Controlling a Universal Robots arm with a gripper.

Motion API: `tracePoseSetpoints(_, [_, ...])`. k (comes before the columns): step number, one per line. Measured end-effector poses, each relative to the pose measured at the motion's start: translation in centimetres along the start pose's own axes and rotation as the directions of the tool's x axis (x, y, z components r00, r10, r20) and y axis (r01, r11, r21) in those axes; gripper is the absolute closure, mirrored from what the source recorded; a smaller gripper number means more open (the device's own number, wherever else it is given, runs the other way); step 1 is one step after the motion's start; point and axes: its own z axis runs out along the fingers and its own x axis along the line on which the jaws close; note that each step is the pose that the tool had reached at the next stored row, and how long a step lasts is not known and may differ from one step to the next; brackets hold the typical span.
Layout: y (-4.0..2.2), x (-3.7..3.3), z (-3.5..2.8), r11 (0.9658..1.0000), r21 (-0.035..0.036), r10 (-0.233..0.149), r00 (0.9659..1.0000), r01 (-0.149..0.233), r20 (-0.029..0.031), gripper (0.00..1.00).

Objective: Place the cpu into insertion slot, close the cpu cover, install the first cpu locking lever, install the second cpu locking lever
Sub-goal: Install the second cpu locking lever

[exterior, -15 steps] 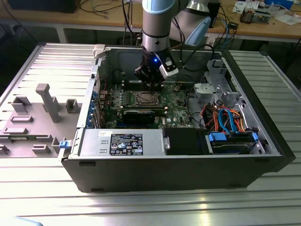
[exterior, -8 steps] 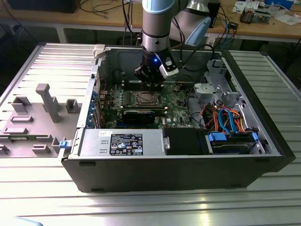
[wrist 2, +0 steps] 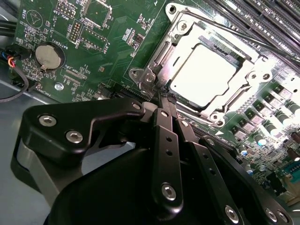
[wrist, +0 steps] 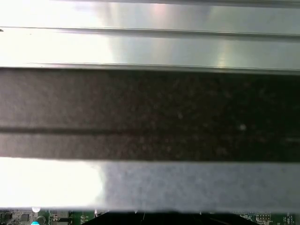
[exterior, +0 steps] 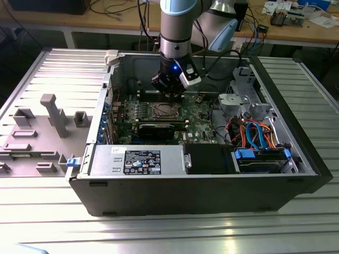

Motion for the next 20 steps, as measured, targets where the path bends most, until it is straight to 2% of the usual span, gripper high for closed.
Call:
tracePoseSetpoints(4, [-0.32, 0.01, -0.01, 1.0, 0.0001, 0.0, 1.0, 0.0, 0.0, 0.89])
tracePoseSetpoints(11, [-1.32, 0.03, -0.04, 1.0, 0.0, 0.0, 1.0, 0.0, 0.0, 0.89])
tracePoseSetpoints(13, [-1.87, 0.05, -0.06, 1.0, 0.0, 0.0, 1.0, 0.0, 0.0, 0.89])
tracePoseSetpoints(15, [-2.54, 0.06, -0.08, 1.0, -0.0023, 0.0, 1.0, 0.0, 0.0001, 0.89])
tracePoseSetpoints(16, [-2.67, 0.06, -0.09, 1.0, -0.0042, 0.0, 1.0, 0.0, 0.0001, 0.89])
tracePoseSetpoints(18, [-2.7, 0.06, -0.31, 1.0, -0.007, 0.0, 1.0, 0.0, 0.0002, 0.89])
tracePoseSetpoints(20, [-2.67, 0.04, -1.08, 1.0, -0.007, 0.0, 1.0, 0.0, 0.0002, 0.89])
